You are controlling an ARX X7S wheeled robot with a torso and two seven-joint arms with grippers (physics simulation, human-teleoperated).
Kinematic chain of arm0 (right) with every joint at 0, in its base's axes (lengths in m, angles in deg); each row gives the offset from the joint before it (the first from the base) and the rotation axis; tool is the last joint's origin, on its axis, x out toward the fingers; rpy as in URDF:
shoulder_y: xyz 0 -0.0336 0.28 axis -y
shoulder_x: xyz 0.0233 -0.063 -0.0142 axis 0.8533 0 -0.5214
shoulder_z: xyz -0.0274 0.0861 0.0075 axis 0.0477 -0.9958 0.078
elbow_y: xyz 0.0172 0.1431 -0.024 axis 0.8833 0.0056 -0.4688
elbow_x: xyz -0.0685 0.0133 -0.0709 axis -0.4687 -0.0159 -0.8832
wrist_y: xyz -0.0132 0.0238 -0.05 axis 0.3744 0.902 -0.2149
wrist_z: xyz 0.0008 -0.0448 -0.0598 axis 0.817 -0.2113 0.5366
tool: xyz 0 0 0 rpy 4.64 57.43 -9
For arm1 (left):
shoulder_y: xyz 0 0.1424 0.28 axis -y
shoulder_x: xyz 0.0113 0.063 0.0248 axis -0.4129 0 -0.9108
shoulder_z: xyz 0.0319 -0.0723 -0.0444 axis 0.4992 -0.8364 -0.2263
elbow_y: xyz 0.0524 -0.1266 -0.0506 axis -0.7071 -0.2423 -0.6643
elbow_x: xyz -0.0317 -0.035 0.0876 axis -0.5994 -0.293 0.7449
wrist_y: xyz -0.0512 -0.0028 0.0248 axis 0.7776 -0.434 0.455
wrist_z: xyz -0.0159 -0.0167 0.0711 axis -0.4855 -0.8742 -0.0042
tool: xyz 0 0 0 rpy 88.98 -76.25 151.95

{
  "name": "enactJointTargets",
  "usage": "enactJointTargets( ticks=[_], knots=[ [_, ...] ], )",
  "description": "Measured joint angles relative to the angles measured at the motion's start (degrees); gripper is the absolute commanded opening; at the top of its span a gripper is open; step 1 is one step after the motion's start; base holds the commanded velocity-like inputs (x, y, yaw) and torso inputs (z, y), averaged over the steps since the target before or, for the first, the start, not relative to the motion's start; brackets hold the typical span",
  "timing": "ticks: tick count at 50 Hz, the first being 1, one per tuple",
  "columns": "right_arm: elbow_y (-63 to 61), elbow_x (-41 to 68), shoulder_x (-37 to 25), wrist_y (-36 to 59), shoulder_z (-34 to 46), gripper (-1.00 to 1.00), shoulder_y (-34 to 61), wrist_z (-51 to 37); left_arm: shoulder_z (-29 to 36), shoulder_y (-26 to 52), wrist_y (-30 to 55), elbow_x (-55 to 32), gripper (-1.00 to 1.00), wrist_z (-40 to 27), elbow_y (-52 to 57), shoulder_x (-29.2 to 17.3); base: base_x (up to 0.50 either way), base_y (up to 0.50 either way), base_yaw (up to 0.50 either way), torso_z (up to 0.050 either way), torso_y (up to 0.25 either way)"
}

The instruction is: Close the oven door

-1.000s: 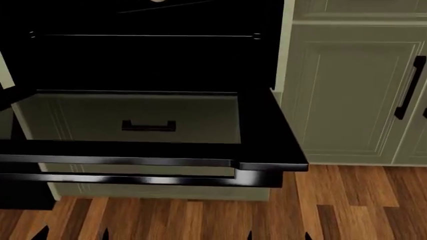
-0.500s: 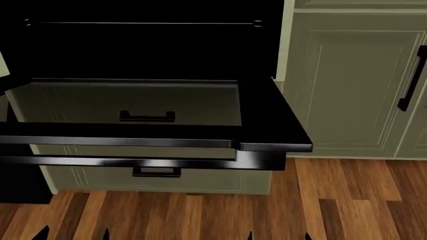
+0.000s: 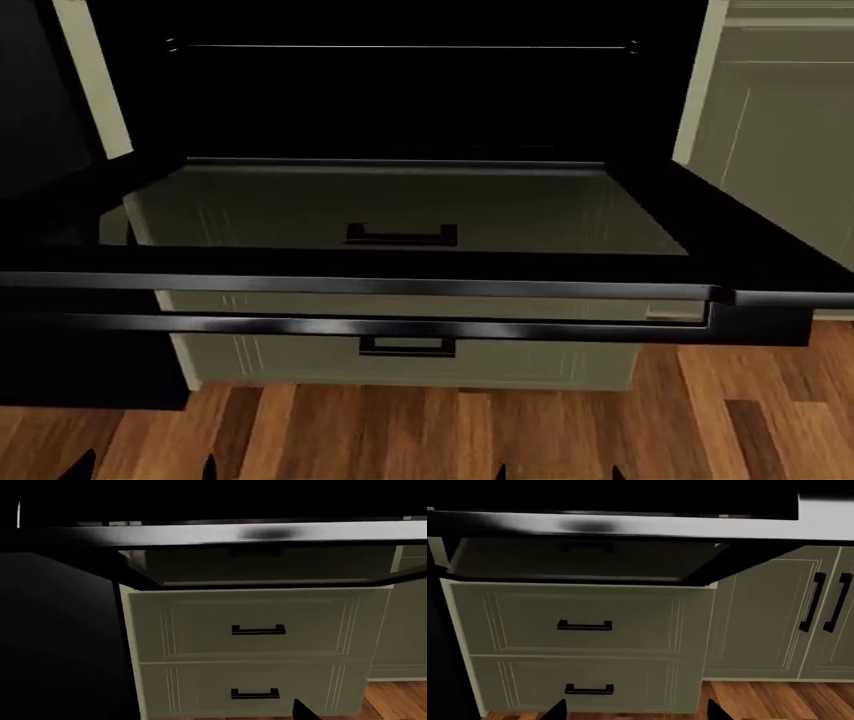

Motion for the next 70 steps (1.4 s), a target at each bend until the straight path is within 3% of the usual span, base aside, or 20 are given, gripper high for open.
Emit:
enactJointTargets(
  ticks=[7, 70],
  knots=[
    [-0.1, 0.4, -0.1, -0.2, 0.3, 1.0, 0.0, 0.0, 0.1, 0.1, 0.0, -0.1, 1.0, -0.4, 0.0, -0.3, 0.0, 0.14, 0.0, 0.0, 0.0],
    [0.1, 2.5, -1.5, 0.0, 1.6, 1.0, 0.5, -1.9, 2.2, 0.8, 1.2, -0.6, 1.0, -2.9, -0.2, -1.6, 0.0, 0.0, 0.0, -0.05, 0.0]
  ],
)
